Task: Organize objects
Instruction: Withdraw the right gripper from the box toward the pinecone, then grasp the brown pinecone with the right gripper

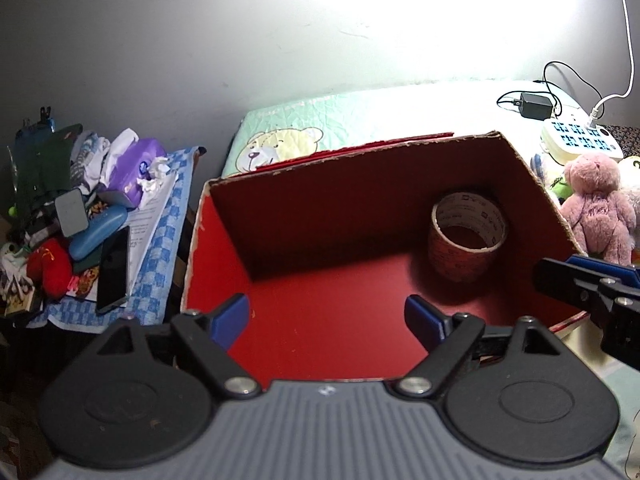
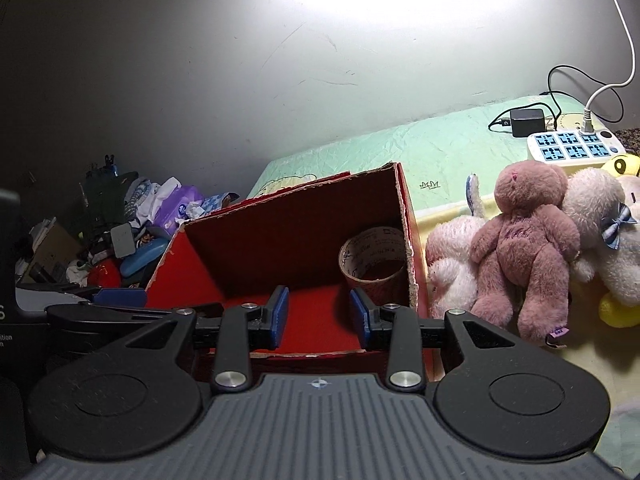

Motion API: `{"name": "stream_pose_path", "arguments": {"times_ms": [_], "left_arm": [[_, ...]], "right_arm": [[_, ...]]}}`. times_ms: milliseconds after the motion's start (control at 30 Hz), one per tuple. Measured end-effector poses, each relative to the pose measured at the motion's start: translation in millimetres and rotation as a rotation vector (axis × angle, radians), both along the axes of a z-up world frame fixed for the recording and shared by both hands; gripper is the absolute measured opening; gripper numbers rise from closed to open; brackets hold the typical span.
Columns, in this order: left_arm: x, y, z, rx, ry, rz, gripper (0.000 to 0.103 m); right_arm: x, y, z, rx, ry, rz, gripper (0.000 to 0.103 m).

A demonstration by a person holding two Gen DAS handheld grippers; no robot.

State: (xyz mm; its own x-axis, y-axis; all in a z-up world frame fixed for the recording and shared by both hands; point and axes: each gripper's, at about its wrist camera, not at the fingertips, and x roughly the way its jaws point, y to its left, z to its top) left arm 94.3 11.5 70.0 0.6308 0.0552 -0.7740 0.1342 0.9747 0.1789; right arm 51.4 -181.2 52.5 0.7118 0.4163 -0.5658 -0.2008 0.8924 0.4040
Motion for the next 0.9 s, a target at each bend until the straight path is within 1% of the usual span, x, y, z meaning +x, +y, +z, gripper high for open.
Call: {"name": "stream_pose_path", "arguments": {"times_ms": [167,300,467,567,667,767,900], "left_arm": [[-18,-9,7,0.004,-0.014,0.027,0.089],[-30,-17,10,0.008,-0.021,0.051,0.091],[-44,-24,9,0.002,-0.016,0.084,0.091],[-53,-26,7,-0.010,-0.004,0.102,0.091],[-63,-27,3,-0.031,0.010,0.107,0.091],[-75,-28,-5,-0.062,0.032,0.095,0.091],[-93,-28,-16,-0.114,0.059,0.058,0.091]], "right_arm": [[-10,-12,-1,0.022,0.013,0.034,0.042],[-17,-22,-2,0.035,0.024,0.060,0.044],[-23,-35,-7,0.048,0.043,0.093,0.046],[-25,-39,-15,0.059,0.080,0.136,0.050],[-28,-41,-25,0.055,0.118,0.182,0.050],[-30,-41,-35,0.050,0.164,0.231,0.050],[-31,-42,-50,0.065,0.255,0.290,0.050]]}}
